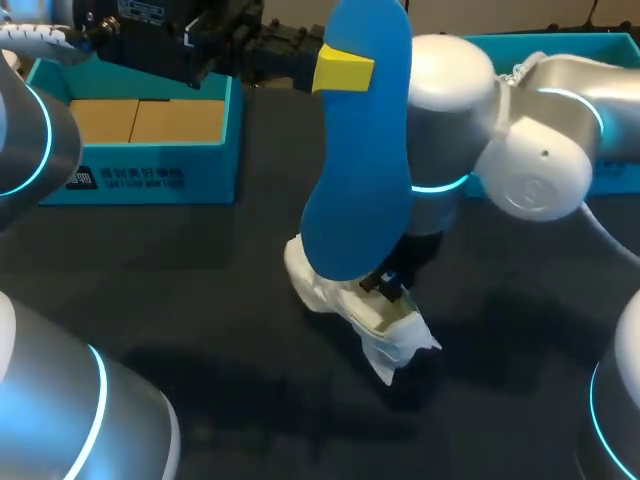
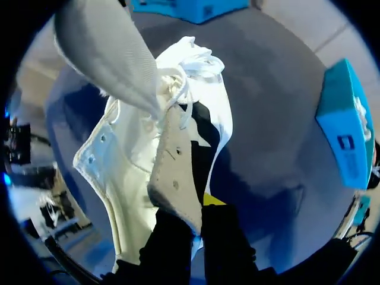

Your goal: Take the shoe out of the shoebox, open the shoe tongue, remove and reinsert the insole, then place the shoe into the shoebox

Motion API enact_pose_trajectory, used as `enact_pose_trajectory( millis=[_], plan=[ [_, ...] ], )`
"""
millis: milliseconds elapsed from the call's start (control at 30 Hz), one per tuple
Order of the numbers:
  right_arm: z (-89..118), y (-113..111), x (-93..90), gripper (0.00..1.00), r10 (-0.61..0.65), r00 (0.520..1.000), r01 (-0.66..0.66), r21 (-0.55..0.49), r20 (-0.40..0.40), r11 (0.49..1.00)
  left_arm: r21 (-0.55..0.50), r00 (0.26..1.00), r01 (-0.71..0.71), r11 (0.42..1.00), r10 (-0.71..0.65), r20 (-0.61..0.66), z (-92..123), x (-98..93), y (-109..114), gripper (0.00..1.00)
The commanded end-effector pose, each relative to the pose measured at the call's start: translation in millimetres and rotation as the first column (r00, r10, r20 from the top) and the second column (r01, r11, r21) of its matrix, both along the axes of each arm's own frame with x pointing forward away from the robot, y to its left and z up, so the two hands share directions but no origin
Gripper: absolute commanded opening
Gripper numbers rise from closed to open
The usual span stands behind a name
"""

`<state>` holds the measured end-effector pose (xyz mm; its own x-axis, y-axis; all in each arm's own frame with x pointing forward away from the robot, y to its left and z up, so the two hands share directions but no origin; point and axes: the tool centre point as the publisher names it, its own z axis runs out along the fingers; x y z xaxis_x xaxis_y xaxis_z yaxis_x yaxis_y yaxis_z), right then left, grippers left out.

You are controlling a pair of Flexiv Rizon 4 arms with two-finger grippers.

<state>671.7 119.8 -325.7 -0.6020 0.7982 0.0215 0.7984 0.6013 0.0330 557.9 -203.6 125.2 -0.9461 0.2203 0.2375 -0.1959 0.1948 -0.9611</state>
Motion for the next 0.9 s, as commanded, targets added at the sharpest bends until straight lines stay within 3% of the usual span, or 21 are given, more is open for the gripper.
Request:
enact_pose_trajectory(
  millis=[33,200,367,633,900],
  plan=[
    [7.7,-14.2,-18.0,0.0,-0.373,0.92,0.363,0.093,0.123,0.927,0.0,1.0,0.001,1.0,-0.001,0.0,-1.2,0.3,-1.1,0.0],
    [13.9,-12.4,-25.6,0.0,-0.489,0.863,0.479,0.104,0.129,0.872,0.0,1.0,0.001,1.0,-0.001,0.0,-1.2,0.3,-1.1,0.0],
    [6.1,-3.1,-25.0,0.0,-0.566,0.816,0.552,0.13,0.116,0.823,0.0,1.0,0.001,1.0,-0.001,0.0,-1.2,0.3,-1.1,0.0],
    [-6.2,4.6,-21.4,0.0,-0.608,0.788,0.6,0.103,0.095,0.793,0.0,1.0,0.001,1.0,-0.001,0.0,-1.2,0.3,-1.1,0.0],
    [-16.7,9.9,-20.8,0.0,-0.59,0.805,0.582,0.107,0.066,0.806,0.0,1.0,0.001,1.0,-0.001,0.0,-1.2,0.3,-1.1,0.0]
  ],
)
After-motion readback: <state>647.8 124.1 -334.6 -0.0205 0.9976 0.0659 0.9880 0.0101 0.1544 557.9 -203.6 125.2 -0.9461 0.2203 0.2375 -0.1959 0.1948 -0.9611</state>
